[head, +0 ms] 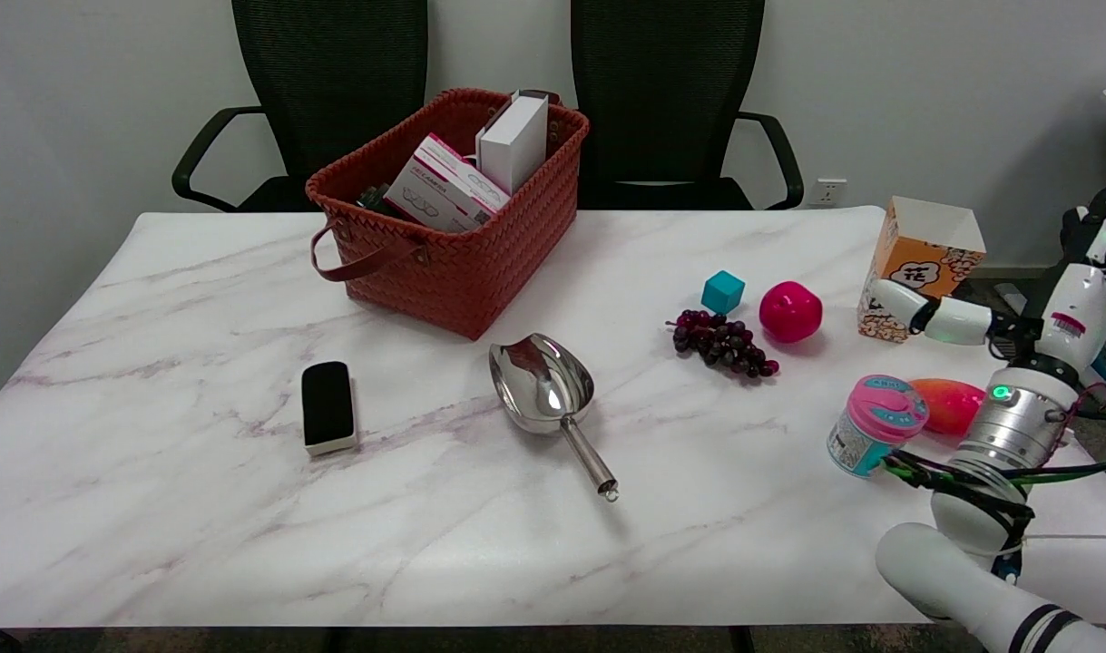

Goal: Pick up the popcorn box.

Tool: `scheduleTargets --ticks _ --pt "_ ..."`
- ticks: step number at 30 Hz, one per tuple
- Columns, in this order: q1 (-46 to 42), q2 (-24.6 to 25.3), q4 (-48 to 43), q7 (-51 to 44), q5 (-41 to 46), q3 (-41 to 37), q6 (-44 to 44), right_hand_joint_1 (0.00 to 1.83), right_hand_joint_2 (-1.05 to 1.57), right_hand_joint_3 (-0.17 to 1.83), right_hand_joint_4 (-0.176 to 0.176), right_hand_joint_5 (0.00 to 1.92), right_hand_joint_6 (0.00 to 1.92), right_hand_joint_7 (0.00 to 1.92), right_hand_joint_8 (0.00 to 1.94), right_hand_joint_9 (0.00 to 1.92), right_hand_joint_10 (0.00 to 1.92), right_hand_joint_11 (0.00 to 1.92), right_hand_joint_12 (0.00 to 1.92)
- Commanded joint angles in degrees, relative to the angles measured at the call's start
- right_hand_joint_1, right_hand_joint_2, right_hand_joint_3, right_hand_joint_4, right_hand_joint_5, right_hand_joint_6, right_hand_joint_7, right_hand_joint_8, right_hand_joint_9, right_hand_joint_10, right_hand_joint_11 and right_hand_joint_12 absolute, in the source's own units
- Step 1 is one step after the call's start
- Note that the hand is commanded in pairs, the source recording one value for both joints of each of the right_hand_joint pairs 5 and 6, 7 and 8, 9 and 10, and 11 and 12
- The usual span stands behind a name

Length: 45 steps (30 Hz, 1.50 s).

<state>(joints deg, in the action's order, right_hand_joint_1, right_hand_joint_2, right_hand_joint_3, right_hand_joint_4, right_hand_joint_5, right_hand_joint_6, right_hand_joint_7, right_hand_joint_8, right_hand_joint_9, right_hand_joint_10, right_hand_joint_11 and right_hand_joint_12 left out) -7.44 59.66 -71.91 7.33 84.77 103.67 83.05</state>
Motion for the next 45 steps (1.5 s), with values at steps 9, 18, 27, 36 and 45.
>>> scheduleTargets --ticks 9,18,27,36,45 --pt "11.9 -1.7 16.1 10.7 9.9 -5.0 -15.6 0.97 -0.14 0.47 0.0 0.0 0.0 0.18 0.18 0.21 0.21 0.07 0.07" --pt "13.8 -2.1 17.0 14.7 9.5 -4.4 -19.8 0.97 -0.15 0.47 0.0 0.0 0.0 0.0 0.0 0.1 0.1 0.0 0.0" --pt "13.5 -2.1 15.7 14.7 9.3 -4.2 -20.1 0.97 -0.16 0.48 0.0 0.0 0.0 0.0 0.0 0.09 0.09 0.0 0.0" --pt "13.8 -2.1 15.7 14.7 10.3 -4.4 -22.9 0.97 -0.16 0.47 0.0 0.0 0.0 0.1 0.1 0.23 0.23 0.02 0.02" --pt "14.6 -2.1 16.0 14.8 12.7 -4.2 -27.7 1.0 -0.14 0.44 0.0 0.0 0.0 0.12 0.12 0.25 0.25 0.03 0.03"
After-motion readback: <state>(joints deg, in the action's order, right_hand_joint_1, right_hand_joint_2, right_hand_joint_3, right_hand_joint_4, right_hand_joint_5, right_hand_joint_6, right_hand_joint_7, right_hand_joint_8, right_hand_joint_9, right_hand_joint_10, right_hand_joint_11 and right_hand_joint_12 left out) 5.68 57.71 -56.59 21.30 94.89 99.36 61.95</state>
